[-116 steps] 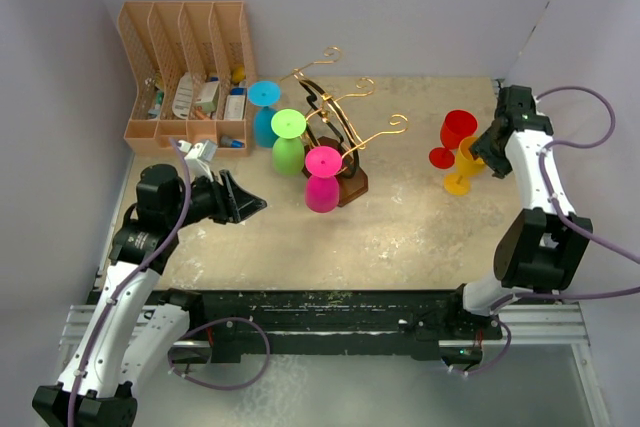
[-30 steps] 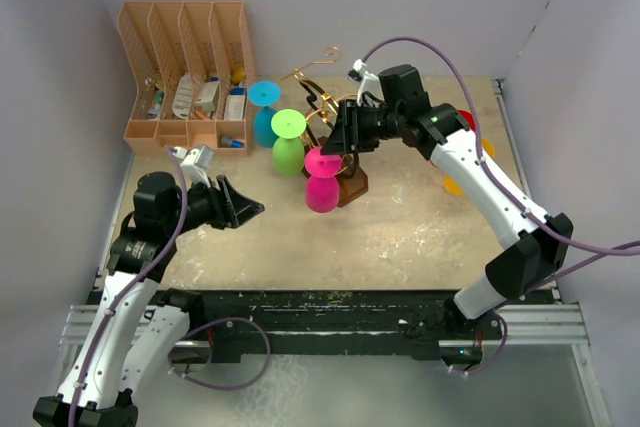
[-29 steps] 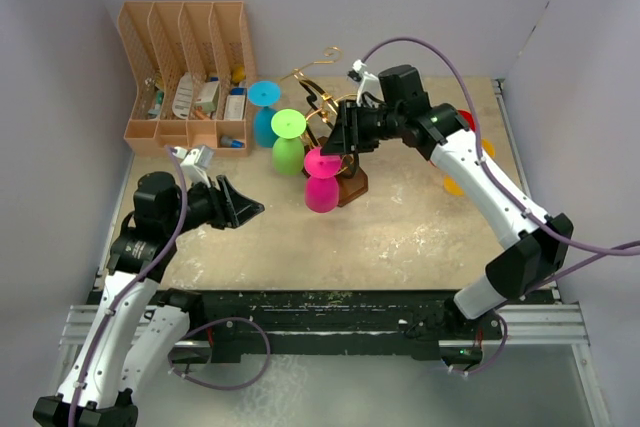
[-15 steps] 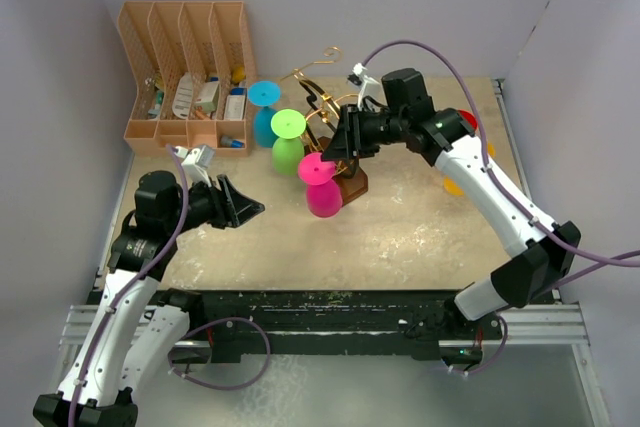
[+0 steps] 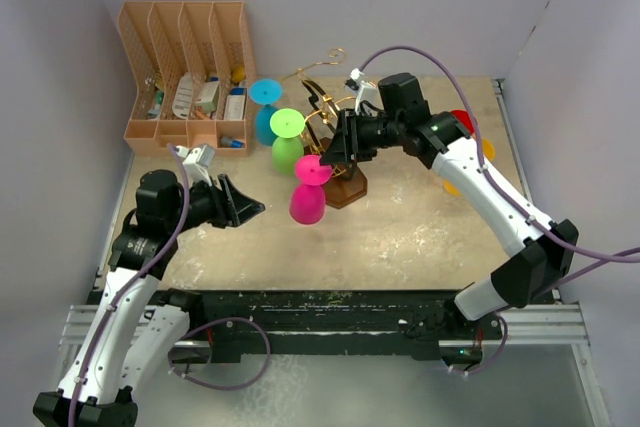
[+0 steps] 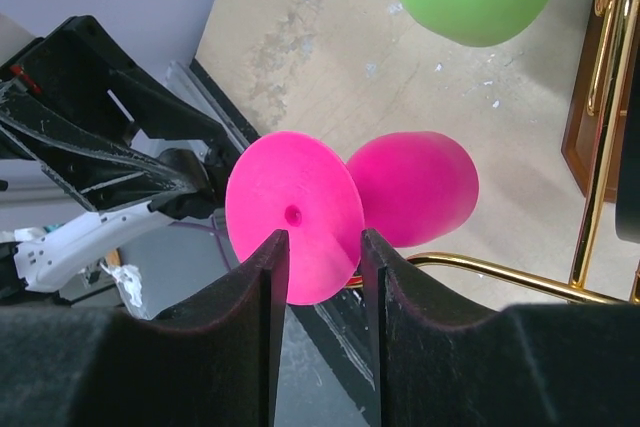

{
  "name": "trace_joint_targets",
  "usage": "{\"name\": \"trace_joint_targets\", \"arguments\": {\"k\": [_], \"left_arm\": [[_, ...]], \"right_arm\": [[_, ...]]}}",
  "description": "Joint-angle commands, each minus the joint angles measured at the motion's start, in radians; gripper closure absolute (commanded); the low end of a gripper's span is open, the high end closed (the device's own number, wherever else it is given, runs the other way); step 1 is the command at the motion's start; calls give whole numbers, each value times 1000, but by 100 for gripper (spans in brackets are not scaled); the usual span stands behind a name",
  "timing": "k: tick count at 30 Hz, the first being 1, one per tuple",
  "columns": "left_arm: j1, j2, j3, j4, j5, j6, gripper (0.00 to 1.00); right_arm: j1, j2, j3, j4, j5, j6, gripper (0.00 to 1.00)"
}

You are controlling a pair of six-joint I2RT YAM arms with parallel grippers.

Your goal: Take the wine glass off the wine glass rack

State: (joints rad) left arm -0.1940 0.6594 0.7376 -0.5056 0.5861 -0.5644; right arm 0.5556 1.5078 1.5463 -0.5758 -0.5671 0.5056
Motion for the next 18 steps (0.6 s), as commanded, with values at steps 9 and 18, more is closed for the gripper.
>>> {"name": "trace_joint_targets", "arguments": {"k": [9, 18], "left_arm": [[5, 7, 4, 44, -1, -5, 43], [4, 12, 2, 47, -3, -5, 43]], "right_arm": [[13, 17, 64, -27, 73, -19, 58], [18, 3, 60, -3, -5, -12, 59]]}}
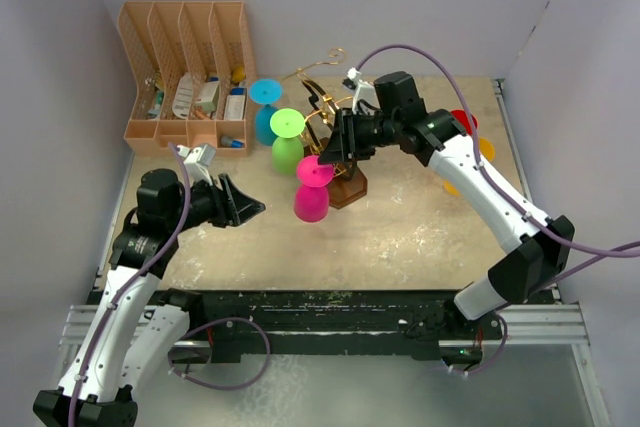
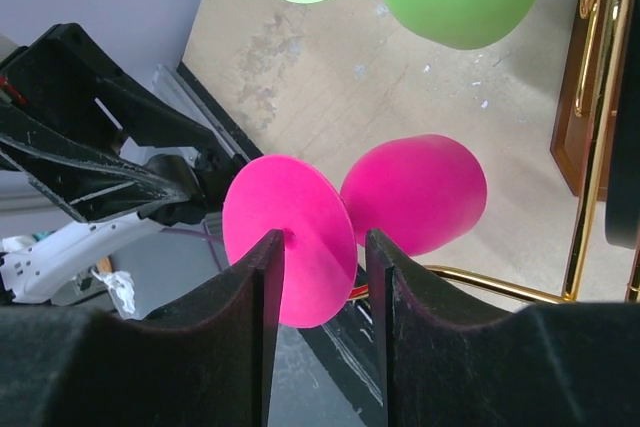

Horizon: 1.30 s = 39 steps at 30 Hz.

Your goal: Take the wine glass off the wine glass rack

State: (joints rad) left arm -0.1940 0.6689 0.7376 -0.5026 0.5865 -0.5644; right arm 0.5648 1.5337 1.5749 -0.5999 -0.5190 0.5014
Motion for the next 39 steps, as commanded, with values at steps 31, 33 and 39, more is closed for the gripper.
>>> {"name": "trace_joint_targets", "arguments": {"k": [31, 33, 39], "left_arm": [[4, -3, 2, 43, -5, -6, 43], [4, -3, 2, 42, -6, -6, 43], [4, -9, 4, 36, -7, -6, 43]], "right_arm": [[35, -36, -33, 94, -122, 38, 88], [35, -36, -33, 95, -108, 42, 96], [33, -67, -69, 160, -96, 96, 100]]}}
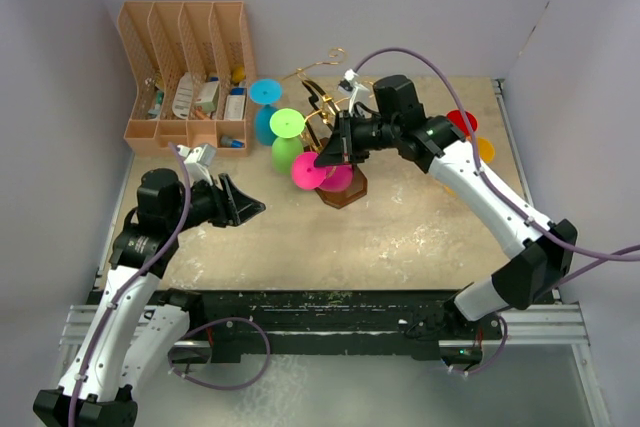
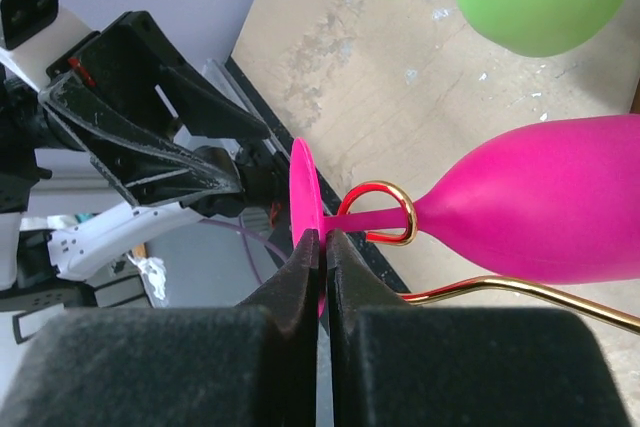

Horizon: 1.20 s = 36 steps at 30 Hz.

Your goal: Take the wine glass off the wine glass rack

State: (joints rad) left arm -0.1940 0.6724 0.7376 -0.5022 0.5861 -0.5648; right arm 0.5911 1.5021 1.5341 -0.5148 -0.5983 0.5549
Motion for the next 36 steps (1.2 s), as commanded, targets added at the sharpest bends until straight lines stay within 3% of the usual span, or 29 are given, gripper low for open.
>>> {"name": "trace_joint_targets", "arguments": {"k": [1, 10, 18, 26, 36], "left_arm": [[4, -14, 3, 35, -5, -6, 43], [4, -18, 5, 32, -6, -5, 43], [4, -17, 3, 33, -6, -6, 43], [4, -12, 2, 35, -9, -7, 42], [4, -14, 0, 37, -8, -9, 43]], "right_arm": [[7, -40, -35, 86, -14, 55, 100], [-20, -86, -70, 110, 12, 117, 100], [-115, -148, -123, 119, 33, 142, 100], [-153, -154, -144, 213, -4, 144, 100], [-154, -152, -131, 386, 11, 258, 100]]}}
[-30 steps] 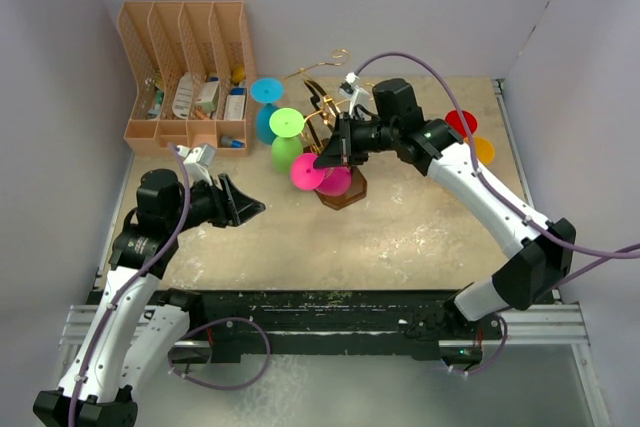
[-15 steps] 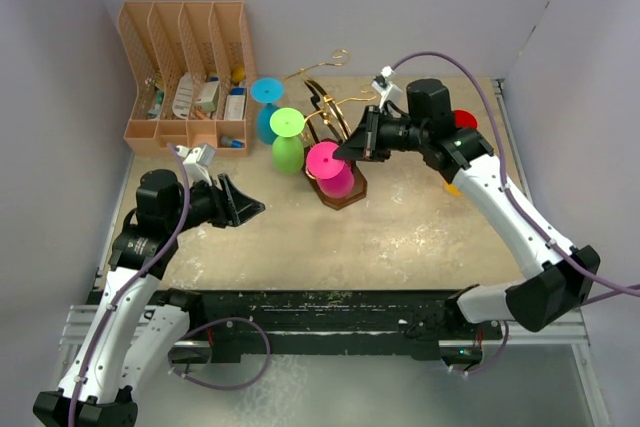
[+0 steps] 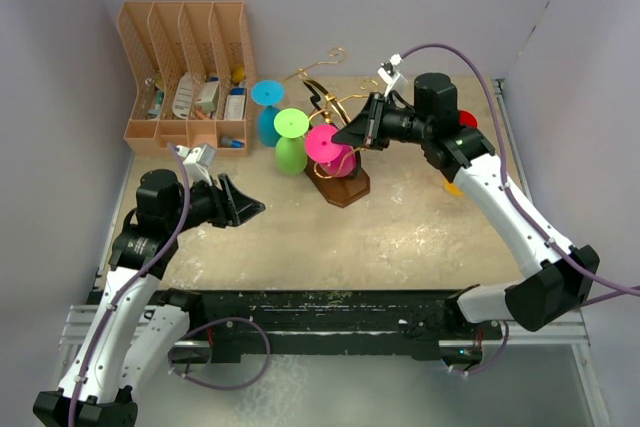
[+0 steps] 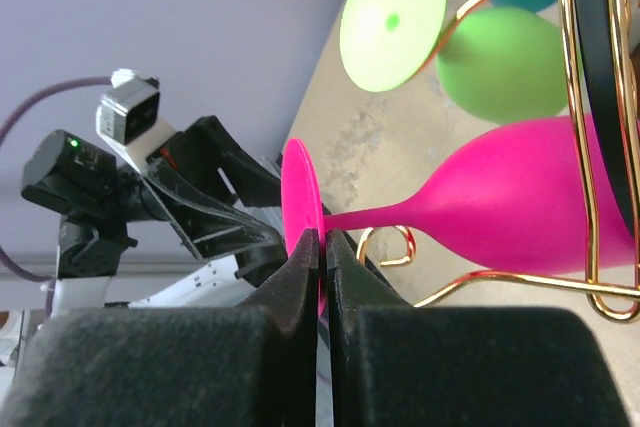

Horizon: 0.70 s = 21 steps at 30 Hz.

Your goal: Take the wine glass off the wine glass rack

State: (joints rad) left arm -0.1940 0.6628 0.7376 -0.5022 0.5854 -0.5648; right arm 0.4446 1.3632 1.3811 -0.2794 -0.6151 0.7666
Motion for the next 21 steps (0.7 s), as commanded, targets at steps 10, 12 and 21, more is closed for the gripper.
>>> {"name": "trace_joint_targets", "arguments": {"k": [10, 12, 21], "left_arm": [[4, -7, -1, 38, -4, -10, 42], [4, -5, -1, 41, -5, -10, 43], [4, -6, -3, 42, -3, -13, 43]], "right_arm": [[-7, -16, 12, 304, 20, 164, 100], [-7, -26, 33, 295, 18, 171, 100], [-7, -80, 94, 306, -14, 223, 100]]}}
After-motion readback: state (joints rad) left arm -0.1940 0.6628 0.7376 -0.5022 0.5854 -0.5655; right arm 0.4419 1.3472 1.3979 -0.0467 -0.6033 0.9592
